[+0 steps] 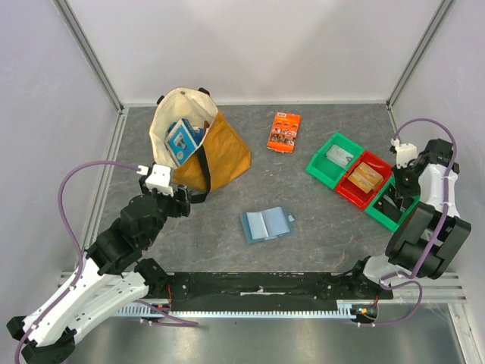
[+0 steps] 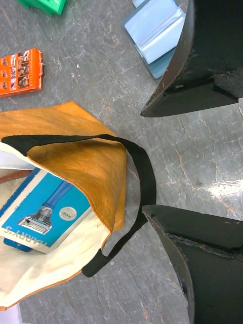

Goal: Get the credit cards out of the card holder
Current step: Place the credit card in the storage box.

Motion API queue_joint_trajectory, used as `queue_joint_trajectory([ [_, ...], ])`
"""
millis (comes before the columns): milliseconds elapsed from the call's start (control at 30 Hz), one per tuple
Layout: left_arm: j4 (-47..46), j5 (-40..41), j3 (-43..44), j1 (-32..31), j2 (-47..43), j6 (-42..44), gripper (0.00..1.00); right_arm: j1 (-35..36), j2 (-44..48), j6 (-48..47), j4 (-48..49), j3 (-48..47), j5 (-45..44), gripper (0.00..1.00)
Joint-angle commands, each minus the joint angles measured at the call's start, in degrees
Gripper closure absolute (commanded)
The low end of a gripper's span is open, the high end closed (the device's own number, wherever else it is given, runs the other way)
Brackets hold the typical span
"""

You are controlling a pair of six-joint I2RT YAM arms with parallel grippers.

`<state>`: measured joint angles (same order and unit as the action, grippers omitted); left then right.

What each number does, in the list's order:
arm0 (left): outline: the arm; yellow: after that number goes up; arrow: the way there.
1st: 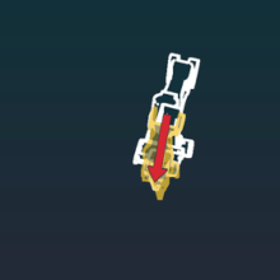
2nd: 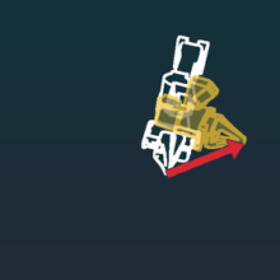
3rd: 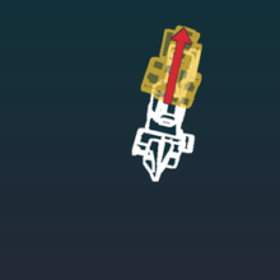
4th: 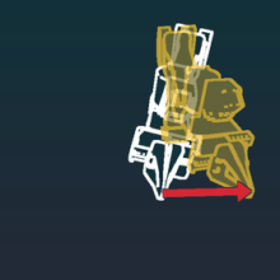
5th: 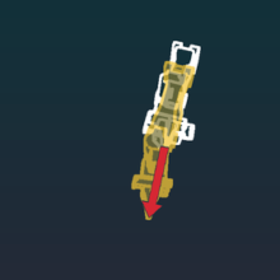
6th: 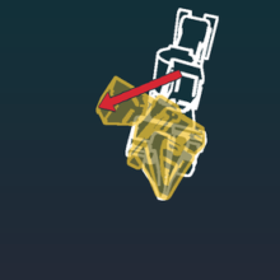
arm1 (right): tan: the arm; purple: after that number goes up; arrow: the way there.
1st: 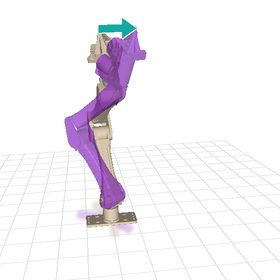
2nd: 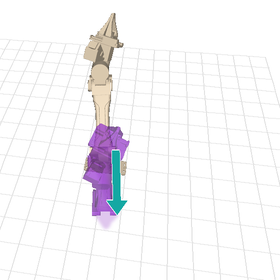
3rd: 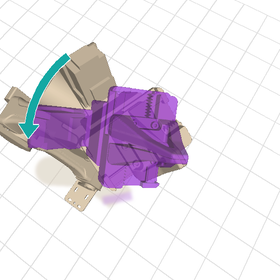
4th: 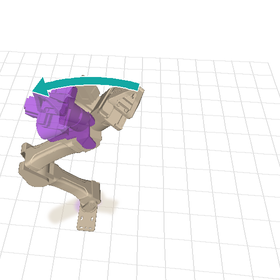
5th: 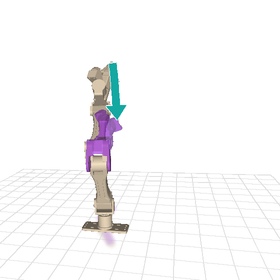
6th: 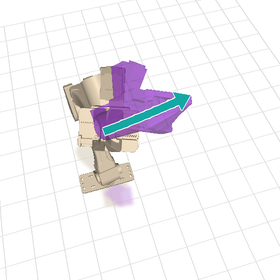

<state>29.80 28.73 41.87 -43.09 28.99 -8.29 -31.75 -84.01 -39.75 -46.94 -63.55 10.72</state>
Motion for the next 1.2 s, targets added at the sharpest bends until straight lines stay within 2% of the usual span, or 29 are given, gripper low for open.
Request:
queue_joint_trajectory([
  [0, -2.82, 1.68, -0.21, 0.38, 0.01, -1.11, 0.25, -0.33, -1.94, -1.65, 0.01, -1.66, 2.02, 0.94],
  [200, -3.00, 1.94, -0.38, 0.64, 0.19, -0.93, 0.25, -0.24, -6.07, -2.09, -0.79, -5.26, 3.26, 0.85],
  [367, -3.26, 2.29, -0.47, 0.99, 0.54, -0.85, 0.25, -0.24, -7.84, -2.18, 0.44, -7.11, -0.69, 0.78],
  [433, -3.35, 2.29, -0.56, 1.17, 0.71, -0.85, 0.25, -0.24, -8.28, -1.74, 1.32, -7.64, -3.50, 0.68],
  [500, -3.35, 2.29, -0.56, 1.26, 0.89, -0.85, 0.25, -0.24, -8.45, -1.47, 2.46, -7.99, -5.53, 0.64],
  [700, -3.35, 2.21, -0.56, 1.52, 1.15, -0.85, 0.25, -0.24, -7.84, 2.65, 6.59, -10.45, -8.26, 0.61],
  [767, -3.35, 2.12, -0.56, 1.69, 1.15, -0.93, 0.25, -0.24, -6.79, 5.81, 8.52, -11.59, -7.04, 0.56],
  [867, -3.35, 1.68, -0.47, 1.78, 0.98, -1.02, 0.25, -0.16, -4.33, 12.21, 11.42, -12.39, -4.14, 0.37],
  [900, -3.35, 1.51, -0.30, 1.78, 0.98, -1.11, 0.25, -0.07, -3.37, 15.72, 12.74, -12.30, -3.52, 0.25],
  [933, -3.35, 1.24, -0.29, 1.78, 1.06, -1.20, 0.25, 0.19, -2.05, 20.28, 13.88, -12.21, -3.95, 0.18],
  [1000, -3.35, 0.80, -0.29, 1.96, 0.98, -1.37, 0.25, 0.46, 0.15, 29.24, 15.47, -11.60, -6.22, 0.13],
  [1167, -3.35, -0.17, -0.12, 1.96, 1.06, -1.72, 0.25, 2.12, 9.88, 43.94, 16.53, -5.81, -12.20, 0.13],
])
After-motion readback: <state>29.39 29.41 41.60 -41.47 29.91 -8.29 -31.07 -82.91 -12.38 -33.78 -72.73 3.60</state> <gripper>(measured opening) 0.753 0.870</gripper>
